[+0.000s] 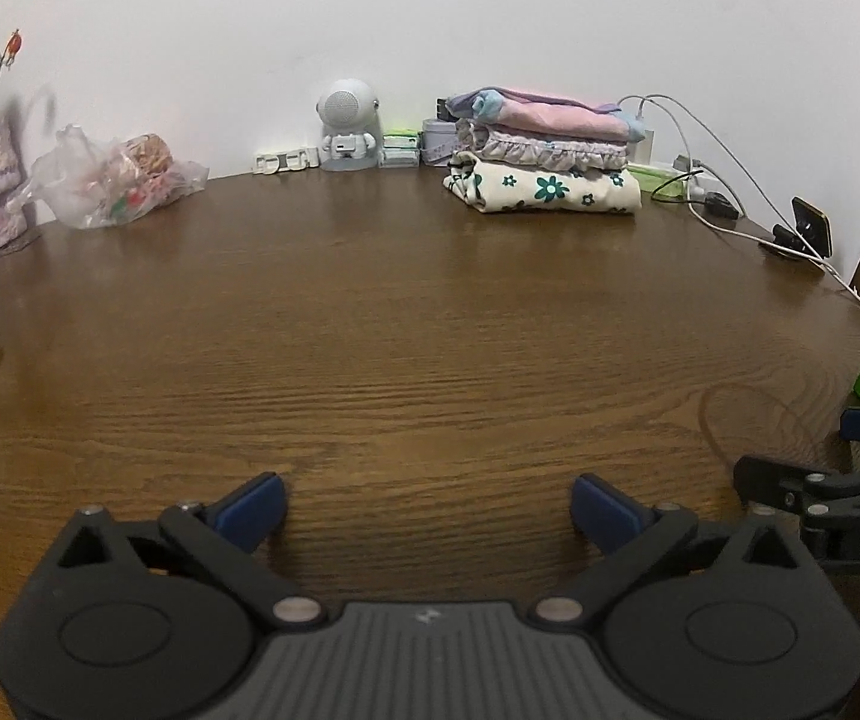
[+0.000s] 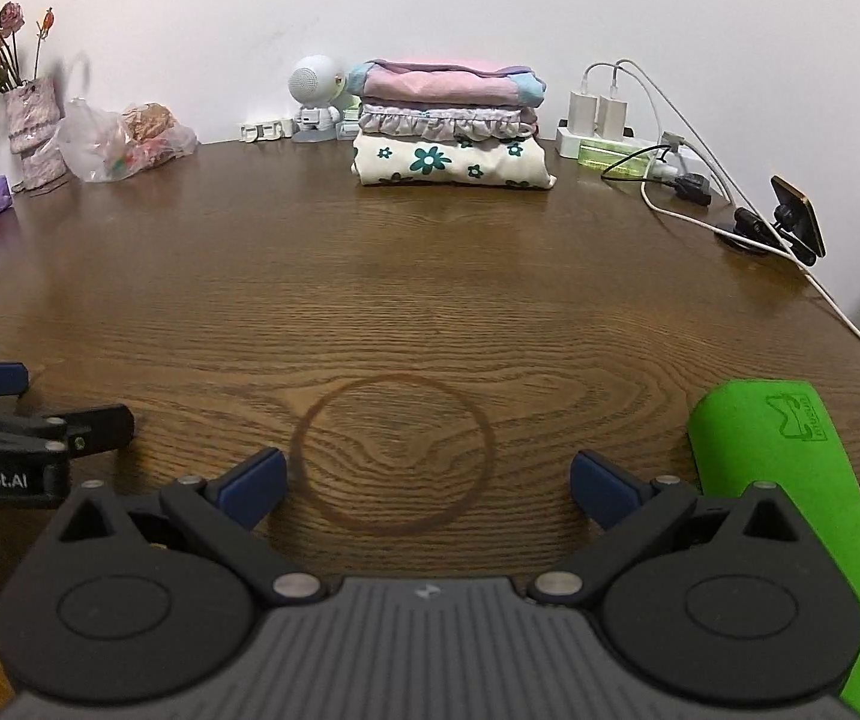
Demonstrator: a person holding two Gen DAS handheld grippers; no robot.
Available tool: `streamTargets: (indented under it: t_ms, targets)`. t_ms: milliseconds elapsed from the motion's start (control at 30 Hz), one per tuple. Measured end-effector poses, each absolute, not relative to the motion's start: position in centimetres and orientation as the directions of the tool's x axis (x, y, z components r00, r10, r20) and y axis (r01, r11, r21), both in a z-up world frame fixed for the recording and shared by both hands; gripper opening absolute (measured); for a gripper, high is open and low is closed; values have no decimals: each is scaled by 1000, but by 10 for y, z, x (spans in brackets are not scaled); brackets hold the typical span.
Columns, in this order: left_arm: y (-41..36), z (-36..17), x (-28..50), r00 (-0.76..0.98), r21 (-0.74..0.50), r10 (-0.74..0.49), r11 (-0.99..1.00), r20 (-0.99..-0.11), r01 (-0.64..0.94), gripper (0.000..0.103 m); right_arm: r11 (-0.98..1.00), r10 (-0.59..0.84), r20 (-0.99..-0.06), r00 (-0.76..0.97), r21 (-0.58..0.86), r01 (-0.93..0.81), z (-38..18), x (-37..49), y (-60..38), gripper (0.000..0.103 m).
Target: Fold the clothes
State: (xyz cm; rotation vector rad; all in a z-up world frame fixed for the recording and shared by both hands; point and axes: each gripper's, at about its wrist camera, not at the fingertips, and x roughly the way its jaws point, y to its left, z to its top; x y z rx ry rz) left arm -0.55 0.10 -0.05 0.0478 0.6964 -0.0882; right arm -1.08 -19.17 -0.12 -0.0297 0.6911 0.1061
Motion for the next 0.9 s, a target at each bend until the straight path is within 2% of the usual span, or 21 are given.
streamTargets:
  t_ms: [900]
  targets:
    - [-6, 1, -5, 765, 13, -32, 999, -643, 52, 103, 996, 77, -641, 764, 17, -86, -1, -10, -185, 102]
